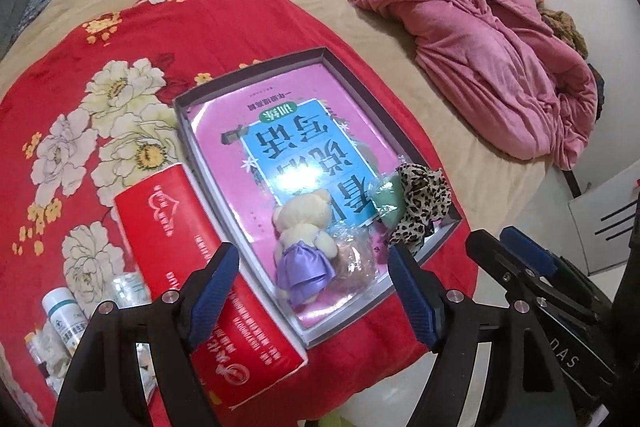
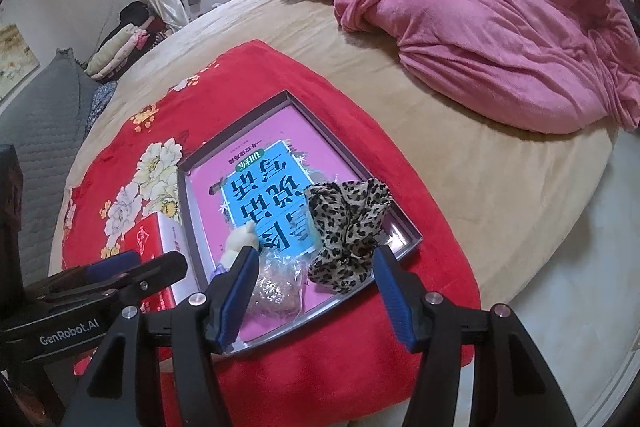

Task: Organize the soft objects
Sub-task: 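Lift both open tools away from the box toward the remaining items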

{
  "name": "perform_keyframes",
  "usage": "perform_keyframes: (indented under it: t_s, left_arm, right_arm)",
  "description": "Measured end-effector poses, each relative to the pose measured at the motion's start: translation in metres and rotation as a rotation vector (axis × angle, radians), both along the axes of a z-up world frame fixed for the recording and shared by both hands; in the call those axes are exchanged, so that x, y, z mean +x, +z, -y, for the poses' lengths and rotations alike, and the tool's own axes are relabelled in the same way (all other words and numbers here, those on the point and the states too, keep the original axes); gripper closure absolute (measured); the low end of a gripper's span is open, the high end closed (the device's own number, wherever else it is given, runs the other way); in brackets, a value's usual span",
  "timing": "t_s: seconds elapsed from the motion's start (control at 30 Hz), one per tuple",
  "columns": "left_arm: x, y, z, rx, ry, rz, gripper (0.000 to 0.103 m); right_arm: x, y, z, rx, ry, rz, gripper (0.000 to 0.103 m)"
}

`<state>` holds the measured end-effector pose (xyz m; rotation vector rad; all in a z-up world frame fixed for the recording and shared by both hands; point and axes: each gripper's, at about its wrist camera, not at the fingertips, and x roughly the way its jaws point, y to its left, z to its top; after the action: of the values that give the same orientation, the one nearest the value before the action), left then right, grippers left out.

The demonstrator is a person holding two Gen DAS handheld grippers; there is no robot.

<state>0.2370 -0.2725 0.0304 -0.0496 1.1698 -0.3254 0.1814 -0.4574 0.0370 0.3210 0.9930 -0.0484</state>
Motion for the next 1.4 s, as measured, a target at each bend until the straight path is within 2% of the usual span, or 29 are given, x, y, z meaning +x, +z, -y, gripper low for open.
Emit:
perform_keyframes:
  t_s: [0.17, 0.23, 0.37, 0.53, 0.67, 0.8, 1.4]
  left_arm:
    - [-0.009, 0.005, -0.014, -0.008, 0.023, 0.005, 0.025]
    - [-0.015, 0.007, -0.021, -0.042, 0.038, -0.009, 0.025]
    - [-0.027, 0.012, -0.03, -0.041, 0.055, 0.006, 0.025]
    - [-0.04, 0.021, -0.045, -0.061, 0.075, 0.013, 0.025]
    - [-0.046, 0.029, -0.057, -0.073, 0.089, 0.028, 0.025]
    - [-0.053, 0.035, -0.072, -0.083, 0.109, 0.035, 0.025]
    - [-0.09, 0.081, -0.178, -0.087, 0.275, 0.137, 0.025]
  right_arm:
    - [-0.005, 0.012, -0.007, -0.053, -0.003, 0.024, 0.043]
    - [-0.008, 0.015, -0.008, -0.071, -0.013, 0.039, 0.043]
    - [-0.011, 0.017, -0.013, -0.064, -0.013, 0.036, 0.037]
    - [-0.015, 0.022, -0.026, -0.087, -0.001, 0.033, 0.036]
    - [-0.018, 0.028, -0.032, -0.049, 0.022, 0.036, 0.034]
    - [-0.023, 0.04, -0.041, -0.066, 0.034, 0.057, 0.032]
    - [-0.036, 0.093, -0.088, -0.088, 0.104, 0.163, 0.031]
